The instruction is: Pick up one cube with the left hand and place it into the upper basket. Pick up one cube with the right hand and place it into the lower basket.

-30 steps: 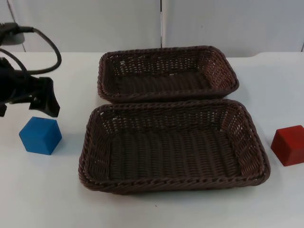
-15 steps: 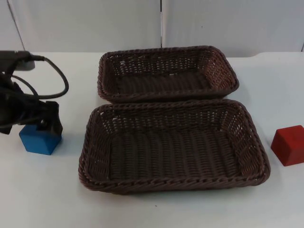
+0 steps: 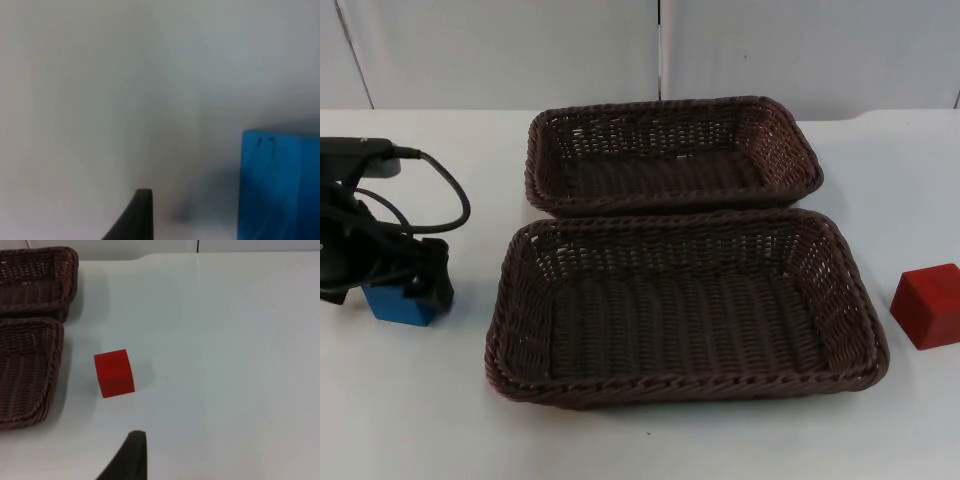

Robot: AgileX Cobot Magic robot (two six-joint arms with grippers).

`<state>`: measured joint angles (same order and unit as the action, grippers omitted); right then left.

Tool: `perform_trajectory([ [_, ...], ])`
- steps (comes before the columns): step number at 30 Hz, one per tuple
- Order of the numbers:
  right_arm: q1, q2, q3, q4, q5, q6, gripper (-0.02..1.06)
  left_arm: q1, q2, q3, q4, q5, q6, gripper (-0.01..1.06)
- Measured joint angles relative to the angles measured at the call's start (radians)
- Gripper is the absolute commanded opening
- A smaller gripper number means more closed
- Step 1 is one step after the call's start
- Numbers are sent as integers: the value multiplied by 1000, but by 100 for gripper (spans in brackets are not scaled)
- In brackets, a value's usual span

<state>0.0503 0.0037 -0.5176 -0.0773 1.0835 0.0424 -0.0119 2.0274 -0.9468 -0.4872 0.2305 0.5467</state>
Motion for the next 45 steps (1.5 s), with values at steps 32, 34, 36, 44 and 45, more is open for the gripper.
perform_trajectory([
  [32, 0, 0, 0, 0, 0, 0, 105, 0, -290, -3, -84, 272, 3, 0],
  [34, 0, 0, 0, 0, 0, 0, 105, 0, -313, -3, -85, 277, 3, 0],
  [36, 0, 0, 0, 0, 0, 0, 105, 0, -381, -3, -91, 297, 3, 0],
  [44, 0, 0, 0, 0, 0, 0, 105, 0, -507, -3, -92, 315, 3, 0],
  [45, 0, 0, 0, 0, 0, 0, 105, 0, -513, -3, -92, 317, 3, 0],
])
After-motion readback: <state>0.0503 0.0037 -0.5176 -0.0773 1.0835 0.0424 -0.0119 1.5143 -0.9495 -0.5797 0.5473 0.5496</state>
